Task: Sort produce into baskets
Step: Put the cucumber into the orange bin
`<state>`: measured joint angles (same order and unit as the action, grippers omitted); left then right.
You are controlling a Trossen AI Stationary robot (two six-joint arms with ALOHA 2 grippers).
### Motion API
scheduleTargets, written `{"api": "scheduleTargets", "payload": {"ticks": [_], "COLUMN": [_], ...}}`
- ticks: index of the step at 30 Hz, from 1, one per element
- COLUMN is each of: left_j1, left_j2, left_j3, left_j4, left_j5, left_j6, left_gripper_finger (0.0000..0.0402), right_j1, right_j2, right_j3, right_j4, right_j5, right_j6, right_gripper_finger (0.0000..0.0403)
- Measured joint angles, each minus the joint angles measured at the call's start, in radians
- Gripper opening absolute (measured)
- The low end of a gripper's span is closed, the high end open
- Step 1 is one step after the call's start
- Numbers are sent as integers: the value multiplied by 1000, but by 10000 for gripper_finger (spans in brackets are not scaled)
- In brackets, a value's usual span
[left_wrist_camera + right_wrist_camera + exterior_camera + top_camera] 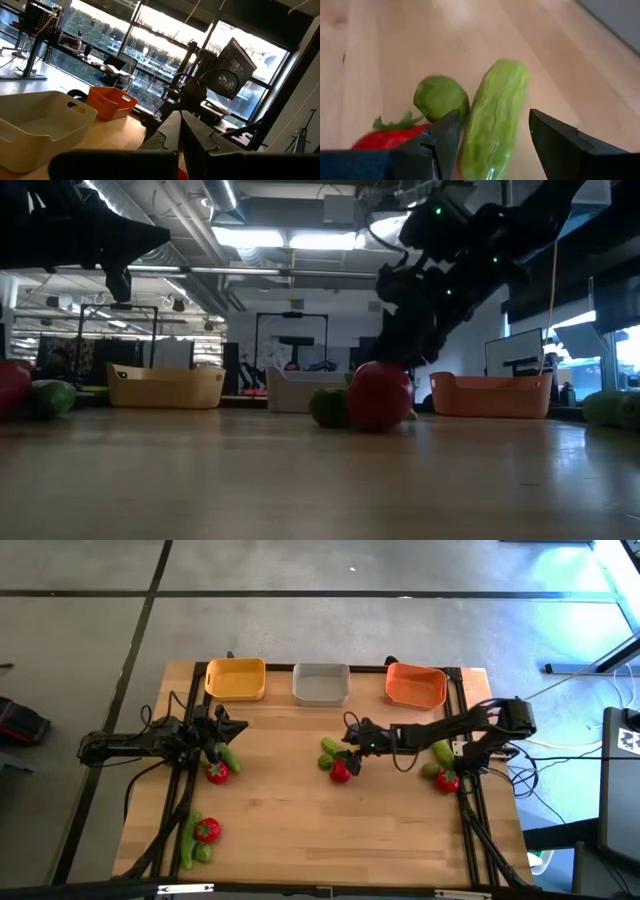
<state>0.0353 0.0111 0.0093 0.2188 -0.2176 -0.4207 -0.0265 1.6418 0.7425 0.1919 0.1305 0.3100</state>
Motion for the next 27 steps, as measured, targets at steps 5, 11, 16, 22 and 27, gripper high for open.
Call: {"api": "scheduleTargets", "payload": {"ticks": [5, 11, 16, 22, 27], "left_j1": [0, 0, 0, 0, 0], "left_j2": [0, 0, 0, 0, 0], "left_j3": [0, 0, 0, 0, 0], "left_j4": [-3, -3, -3, -3, -2], "left_j5": [0, 0, 0, 0, 0], "left_j6": [1, 1, 1, 1, 0], "left_gripper_finger": [8, 8, 8, 8, 8], "right_j1": [0, 0, 0, 0, 0], "right_j2": [43, 89, 109, 105, 81], "right_j3": [0, 0, -1, -1, -2], "right_j4": [25, 24, 21, 25, 19], "right_j5": [-11, -2, -1, 10, 15], "right_j6": [0, 0, -4, -31, -55], "right_gripper_finger": [227, 227, 209, 137, 122]}}
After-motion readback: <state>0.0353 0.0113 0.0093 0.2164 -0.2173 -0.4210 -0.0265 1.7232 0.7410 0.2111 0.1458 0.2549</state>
